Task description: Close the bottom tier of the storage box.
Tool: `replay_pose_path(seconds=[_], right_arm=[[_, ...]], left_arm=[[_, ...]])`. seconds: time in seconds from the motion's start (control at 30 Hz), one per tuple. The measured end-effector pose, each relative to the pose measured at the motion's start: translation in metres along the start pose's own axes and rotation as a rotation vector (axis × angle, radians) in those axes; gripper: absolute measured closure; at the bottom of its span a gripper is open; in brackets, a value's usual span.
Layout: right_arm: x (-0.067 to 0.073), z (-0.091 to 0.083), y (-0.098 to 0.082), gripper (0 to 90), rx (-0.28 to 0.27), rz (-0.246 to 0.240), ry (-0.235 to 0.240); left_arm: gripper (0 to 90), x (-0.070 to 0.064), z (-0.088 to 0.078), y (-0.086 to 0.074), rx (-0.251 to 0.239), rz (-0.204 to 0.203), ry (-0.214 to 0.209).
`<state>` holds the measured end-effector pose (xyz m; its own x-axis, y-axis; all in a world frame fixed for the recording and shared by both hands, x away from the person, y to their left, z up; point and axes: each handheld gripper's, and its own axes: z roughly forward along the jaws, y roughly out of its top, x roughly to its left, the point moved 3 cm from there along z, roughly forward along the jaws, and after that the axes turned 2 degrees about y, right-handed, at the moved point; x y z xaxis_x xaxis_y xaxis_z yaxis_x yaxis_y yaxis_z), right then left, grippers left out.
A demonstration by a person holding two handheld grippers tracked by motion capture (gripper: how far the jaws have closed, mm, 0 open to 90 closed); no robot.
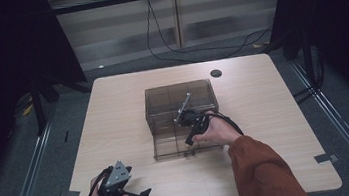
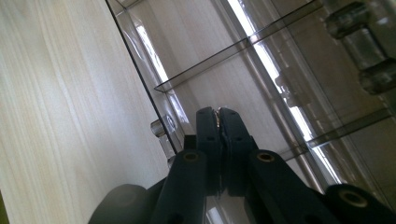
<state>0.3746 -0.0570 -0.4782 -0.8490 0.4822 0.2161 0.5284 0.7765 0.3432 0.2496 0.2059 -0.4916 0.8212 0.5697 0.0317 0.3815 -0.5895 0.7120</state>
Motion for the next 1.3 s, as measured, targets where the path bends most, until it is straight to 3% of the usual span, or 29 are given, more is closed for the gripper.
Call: replay_pose_path(seconds=[0.1,0.77,1.3], right_arm=[[0.0,0.003,0.0,87.8,0.007,0.007,-0.001],[-0.008,0.012,-0.005,87.7,0.008,0.026,-0.022],[-0.009,0.018,-0.002,83.2,0.017,0.036,-0.034]], left_arm=[[4.4,0.001,0.0,0.0,0.005,0.014,0.001],[4.3,0.0,0.0,0.0,-0.008,-0.01,-0.008],[4.3,0.001,0.0,0.0,0.006,0.005,-0.008]])
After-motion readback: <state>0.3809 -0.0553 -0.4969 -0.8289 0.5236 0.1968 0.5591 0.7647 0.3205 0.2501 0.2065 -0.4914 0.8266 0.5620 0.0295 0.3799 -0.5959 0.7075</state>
